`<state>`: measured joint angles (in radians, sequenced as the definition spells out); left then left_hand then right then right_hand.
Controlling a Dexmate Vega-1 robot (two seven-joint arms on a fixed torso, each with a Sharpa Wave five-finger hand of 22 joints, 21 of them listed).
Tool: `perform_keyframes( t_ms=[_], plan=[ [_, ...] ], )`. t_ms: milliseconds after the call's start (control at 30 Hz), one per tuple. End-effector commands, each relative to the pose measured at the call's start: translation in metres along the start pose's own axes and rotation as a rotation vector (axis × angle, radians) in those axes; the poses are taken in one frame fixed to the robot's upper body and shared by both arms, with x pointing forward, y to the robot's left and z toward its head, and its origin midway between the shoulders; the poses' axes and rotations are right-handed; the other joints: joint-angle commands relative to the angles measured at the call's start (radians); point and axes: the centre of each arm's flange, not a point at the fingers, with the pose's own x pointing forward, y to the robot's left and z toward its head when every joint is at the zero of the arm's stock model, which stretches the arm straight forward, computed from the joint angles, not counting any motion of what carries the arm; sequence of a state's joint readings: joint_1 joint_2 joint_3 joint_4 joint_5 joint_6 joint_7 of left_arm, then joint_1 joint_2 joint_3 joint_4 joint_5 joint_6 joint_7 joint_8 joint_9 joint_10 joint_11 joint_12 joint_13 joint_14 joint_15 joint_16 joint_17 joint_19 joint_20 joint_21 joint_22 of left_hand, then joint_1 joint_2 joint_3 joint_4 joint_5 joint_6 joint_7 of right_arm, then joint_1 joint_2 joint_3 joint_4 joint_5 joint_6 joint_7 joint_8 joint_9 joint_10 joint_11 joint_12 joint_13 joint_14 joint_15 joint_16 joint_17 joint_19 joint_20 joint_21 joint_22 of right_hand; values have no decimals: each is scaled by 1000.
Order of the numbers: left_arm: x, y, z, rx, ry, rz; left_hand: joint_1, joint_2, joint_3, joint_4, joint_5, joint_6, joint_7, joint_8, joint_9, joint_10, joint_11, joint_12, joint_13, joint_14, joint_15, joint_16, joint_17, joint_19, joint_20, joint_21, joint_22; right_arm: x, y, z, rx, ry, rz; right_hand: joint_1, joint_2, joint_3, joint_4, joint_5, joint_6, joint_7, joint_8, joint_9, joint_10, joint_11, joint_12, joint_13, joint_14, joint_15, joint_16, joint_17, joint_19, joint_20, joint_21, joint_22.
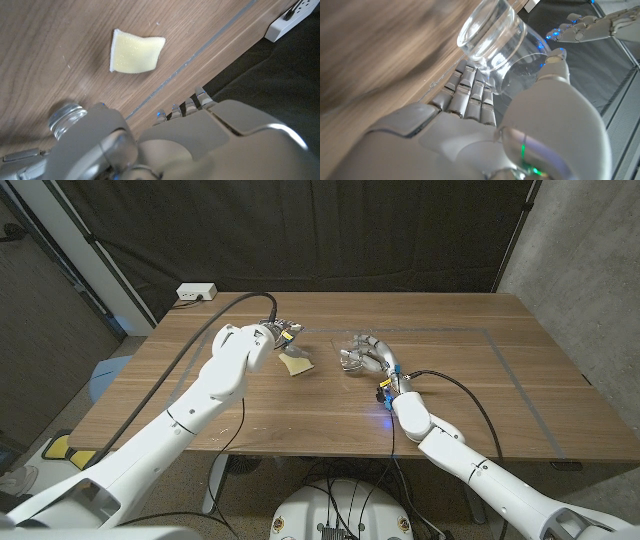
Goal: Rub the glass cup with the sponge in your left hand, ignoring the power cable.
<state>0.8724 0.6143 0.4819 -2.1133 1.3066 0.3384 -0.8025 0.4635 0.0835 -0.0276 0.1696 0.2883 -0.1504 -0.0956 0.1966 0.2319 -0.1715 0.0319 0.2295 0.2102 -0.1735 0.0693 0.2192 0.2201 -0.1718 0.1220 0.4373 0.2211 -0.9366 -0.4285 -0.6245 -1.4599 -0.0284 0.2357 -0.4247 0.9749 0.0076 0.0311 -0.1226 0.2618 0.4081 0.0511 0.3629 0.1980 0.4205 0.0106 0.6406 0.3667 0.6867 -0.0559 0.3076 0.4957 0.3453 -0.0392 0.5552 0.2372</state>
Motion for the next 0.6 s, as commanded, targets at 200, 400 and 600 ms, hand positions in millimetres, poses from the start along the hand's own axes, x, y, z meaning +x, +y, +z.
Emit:
perform_keyframes(
  t_ms=[200,400,600],
  plan=[
    [-21,30,-14,-178,-70,445,-20,12,-9,-2,-5,21,-1,12,-4,-52,-11,9,2,-84,-3,5,1,-75,1,11,3,-7,14,-22,138,120,-117,160,134,26,-11,7,165,-201,-11,2,123,-150,-17,0,-24,-177,-27,-8,-15,-125,13,3],
    [-21,32,-16,-197,-87,465,-25,18,-10,-3,-7,26,2,14,-6,-50,-9,10,1,-82,-3,5,0,-74,2,12,2,-12,17,-23,78,125,-116,164,132,26,-11,6,158,-203,-17,2,114,-156,-24,-5,-29,-176,-38,-13,-24,-126,16,4],
    [-19,35,-18,-211,-105,473,-28,24,-11,-5,-9,36,4,17,-8,-49,-10,10,1,-79,-4,4,-1,-71,3,13,1,-13,18,-22,8,124,-88,139,118,10,4,3,118,-212,-38,3,80,-171,-43,-7,-78,-168,-77,-31,-43,-99,25,8]
  ],
)
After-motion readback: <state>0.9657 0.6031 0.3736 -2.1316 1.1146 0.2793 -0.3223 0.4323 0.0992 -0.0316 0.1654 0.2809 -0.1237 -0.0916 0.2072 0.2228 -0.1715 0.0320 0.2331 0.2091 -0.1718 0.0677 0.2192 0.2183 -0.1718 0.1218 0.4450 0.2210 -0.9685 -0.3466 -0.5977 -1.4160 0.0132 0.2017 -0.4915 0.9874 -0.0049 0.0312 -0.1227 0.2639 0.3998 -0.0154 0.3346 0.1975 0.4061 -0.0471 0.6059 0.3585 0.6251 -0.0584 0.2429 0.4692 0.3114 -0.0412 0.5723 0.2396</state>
